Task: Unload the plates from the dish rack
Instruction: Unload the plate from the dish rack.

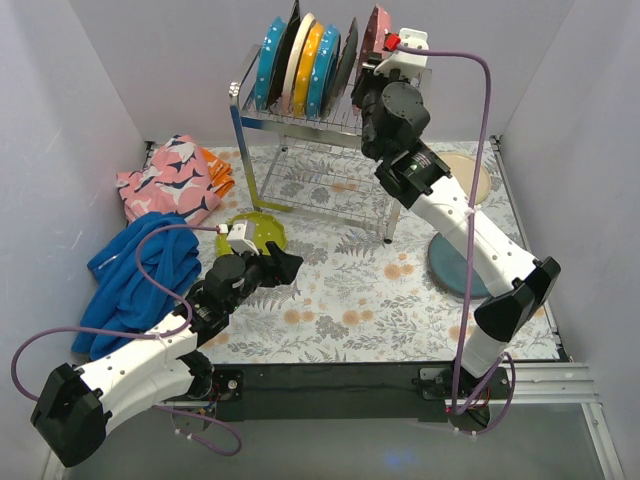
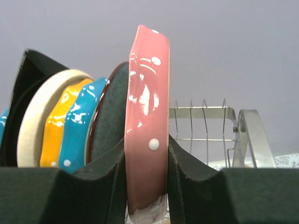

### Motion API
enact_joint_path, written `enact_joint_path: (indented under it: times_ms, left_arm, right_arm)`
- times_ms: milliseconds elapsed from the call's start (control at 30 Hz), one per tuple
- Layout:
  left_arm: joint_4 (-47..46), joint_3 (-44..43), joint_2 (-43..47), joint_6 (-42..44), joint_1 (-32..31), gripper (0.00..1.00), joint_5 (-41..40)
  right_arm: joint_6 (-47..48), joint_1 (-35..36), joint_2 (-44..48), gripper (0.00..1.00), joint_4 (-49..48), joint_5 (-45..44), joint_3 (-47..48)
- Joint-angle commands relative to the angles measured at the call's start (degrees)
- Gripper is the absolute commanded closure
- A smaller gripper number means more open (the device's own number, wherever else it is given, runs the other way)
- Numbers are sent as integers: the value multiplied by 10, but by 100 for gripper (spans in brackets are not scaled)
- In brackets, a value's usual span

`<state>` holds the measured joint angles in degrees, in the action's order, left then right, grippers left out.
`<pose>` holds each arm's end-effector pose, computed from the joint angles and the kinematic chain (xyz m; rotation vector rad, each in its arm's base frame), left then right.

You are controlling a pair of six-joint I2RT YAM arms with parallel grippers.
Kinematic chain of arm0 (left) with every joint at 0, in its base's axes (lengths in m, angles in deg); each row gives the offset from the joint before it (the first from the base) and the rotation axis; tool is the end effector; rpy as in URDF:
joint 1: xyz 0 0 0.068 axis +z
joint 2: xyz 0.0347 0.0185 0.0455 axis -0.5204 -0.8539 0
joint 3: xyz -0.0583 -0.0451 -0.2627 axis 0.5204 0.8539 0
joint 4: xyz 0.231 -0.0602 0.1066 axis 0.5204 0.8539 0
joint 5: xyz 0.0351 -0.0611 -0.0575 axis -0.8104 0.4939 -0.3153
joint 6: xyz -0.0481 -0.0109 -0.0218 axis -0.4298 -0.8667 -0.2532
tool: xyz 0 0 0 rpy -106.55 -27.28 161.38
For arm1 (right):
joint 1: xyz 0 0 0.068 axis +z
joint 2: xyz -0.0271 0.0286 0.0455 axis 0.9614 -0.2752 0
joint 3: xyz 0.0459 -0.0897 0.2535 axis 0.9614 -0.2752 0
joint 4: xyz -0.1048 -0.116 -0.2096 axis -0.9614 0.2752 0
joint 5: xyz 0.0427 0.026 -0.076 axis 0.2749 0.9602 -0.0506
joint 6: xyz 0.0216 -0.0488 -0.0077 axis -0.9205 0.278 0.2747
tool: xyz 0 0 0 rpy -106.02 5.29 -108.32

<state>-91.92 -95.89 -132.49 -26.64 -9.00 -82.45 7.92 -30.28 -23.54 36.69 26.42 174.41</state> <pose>0.1525 -0.1233 0.2290 -0.6931 1.9293 -1.2120 0.2853 0.2367 0.5256 0.2588 1.2998 0.1598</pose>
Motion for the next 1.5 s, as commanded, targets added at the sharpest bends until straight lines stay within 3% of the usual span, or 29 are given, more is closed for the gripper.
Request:
enact_joint_path:
  times_ms: [0,467,600,967,1467]
  left_arm:
    - [-4,6,8,5,-2,28,-6]
    - [-10,7,-4,1,-2,28,-7]
    - [-25,-7,-19,-24,-2,28,30]
    - [-12,-100,-15,-66,-2,29,71]
    - [-46,-289,-102,-102,-2,30,129]
  right_arm:
    - [18,8,65,99,-104,2,3]
    - [-16,-2,127,99,-136,-28,-93]
    - [-26,-8,134,99,-136,-36,-123]
    - [-97,-38,180,99,-135,-22,-162]
    - [-185,-59,246,99,-130,2,-219]
